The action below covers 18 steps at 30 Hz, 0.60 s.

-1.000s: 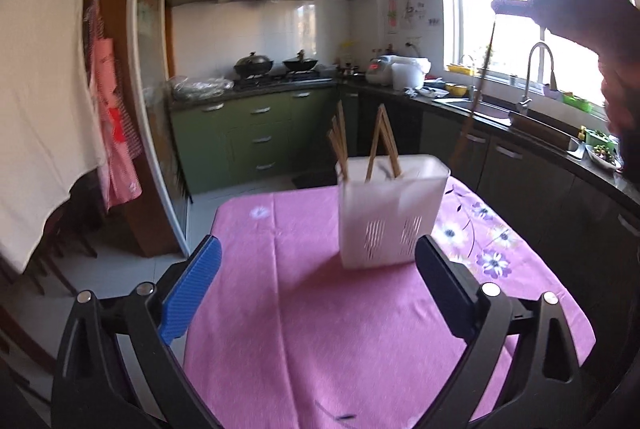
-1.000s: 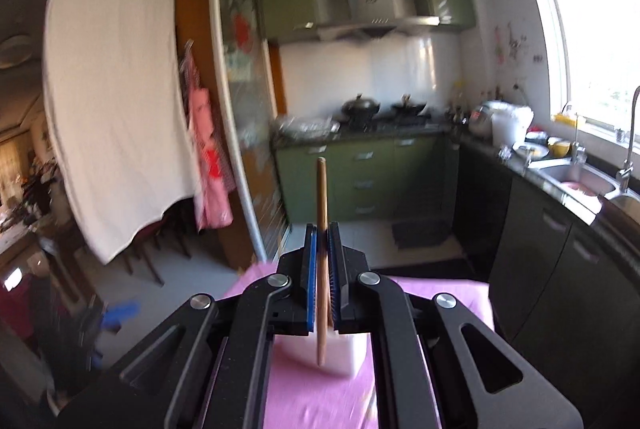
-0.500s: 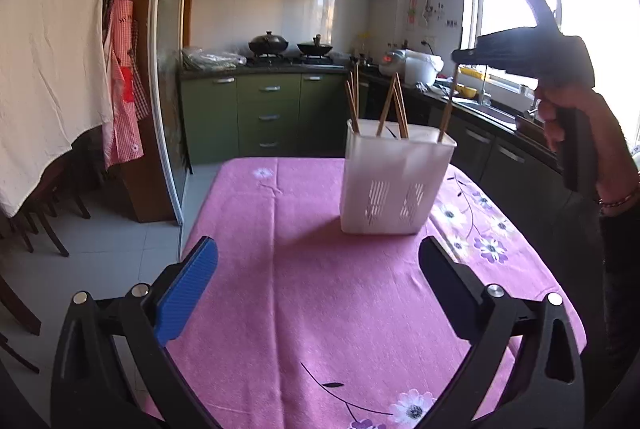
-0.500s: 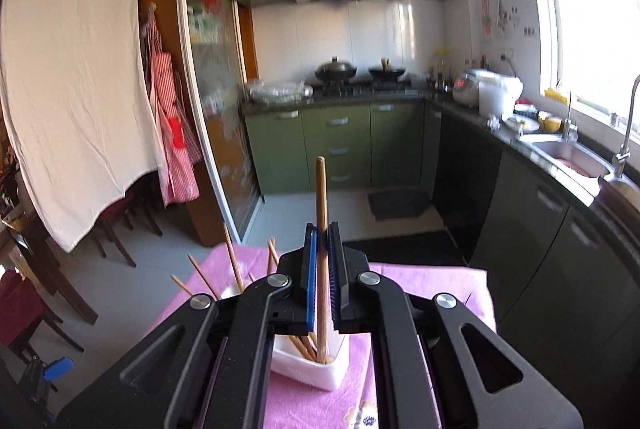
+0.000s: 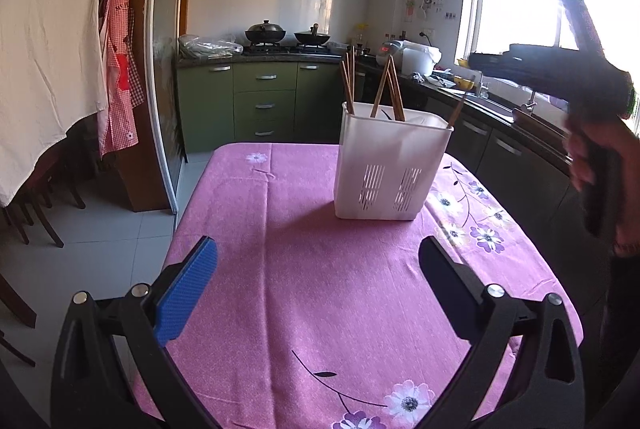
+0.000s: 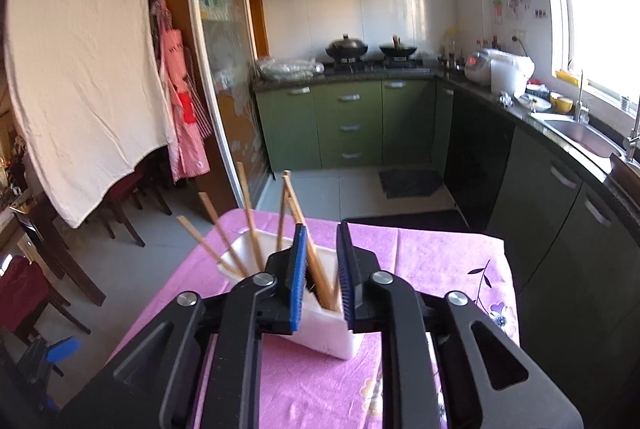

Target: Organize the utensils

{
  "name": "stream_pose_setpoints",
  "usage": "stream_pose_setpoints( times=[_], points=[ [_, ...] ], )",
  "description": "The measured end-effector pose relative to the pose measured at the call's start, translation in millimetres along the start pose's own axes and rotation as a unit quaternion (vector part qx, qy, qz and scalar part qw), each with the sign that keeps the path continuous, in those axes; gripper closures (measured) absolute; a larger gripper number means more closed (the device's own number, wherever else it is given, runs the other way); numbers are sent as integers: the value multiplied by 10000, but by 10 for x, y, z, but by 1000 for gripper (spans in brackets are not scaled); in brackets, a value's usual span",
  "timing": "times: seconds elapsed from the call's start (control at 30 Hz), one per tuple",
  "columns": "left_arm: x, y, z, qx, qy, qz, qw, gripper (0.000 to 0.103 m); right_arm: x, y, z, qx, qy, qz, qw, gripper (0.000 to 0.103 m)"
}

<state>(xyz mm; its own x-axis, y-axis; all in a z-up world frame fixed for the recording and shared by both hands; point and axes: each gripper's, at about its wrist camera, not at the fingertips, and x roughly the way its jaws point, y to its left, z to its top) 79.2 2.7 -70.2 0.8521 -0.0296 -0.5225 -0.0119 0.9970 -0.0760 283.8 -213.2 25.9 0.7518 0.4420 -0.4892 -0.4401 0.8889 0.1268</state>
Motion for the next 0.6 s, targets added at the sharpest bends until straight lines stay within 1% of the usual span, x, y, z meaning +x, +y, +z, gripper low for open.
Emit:
stream_pose_setpoints(
  times=[0.03, 0.1, 0.13, 0.2, 0.27, 0.33, 0.37, 0.43, 0.47, 0.5, 0.53, 0.6],
  points=[
    [2, -7, -14, 0, 15, -8, 10000, 7, -124, 12, -100, -11, -86, -4, 10000, 73],
    [5, -22, -45, 2, 34, -19, 10000, 7, -307, 23, -265, -31, -160, -41, 9999, 71],
    [4, -27, -57, -2, 37, -19, 10000, 7, -402, 21, -410, -2, -182, -49, 9998, 69],
    [-10, -40, -94, -8, 42, -38, 10000, 7, -534, 20, -630, 62, -170, -74, 9998, 63],
    [-21, -61, -116, 0, 51, -49, 10000, 7, -651, 2, -896, 147, -134, -148, 9997, 59],
    [-53, -86, -153, 32, 42, -29, 10000, 7, -783, -12, -1162, 259, -129, -173, 9994, 49],
    [-71, -97, -163, 51, 34, -21, 10000, 7, -854, -5, -1298, 304, -146, -186, 9993, 47],
    [-133, -119, -175, 84, -23, 4, 10000, 7, -1017, 10, -1523, 332, -218, -242, 9989, 33],
    [-163, -132, -184, 97, -45, 12, 9999, 7, -1100, 29, -1603, 327, -283, -232, 9988, 30],
    [-217, -152, -189, 126, -93, 17, 9999, 7, -1183, 60, -1669, 291, -340, -219, 9988, 24],
    [-254, -155, -194, 135, -119, 21, 9998, 7, -1269, 92, -1731, 246, -398, -231, 9986, 14],
    [-352, -177, -200, 141, -197, 29, 9997, 7, -1471, 140, -1828, 126, -583, -251, 9979, 5]
  ],
)
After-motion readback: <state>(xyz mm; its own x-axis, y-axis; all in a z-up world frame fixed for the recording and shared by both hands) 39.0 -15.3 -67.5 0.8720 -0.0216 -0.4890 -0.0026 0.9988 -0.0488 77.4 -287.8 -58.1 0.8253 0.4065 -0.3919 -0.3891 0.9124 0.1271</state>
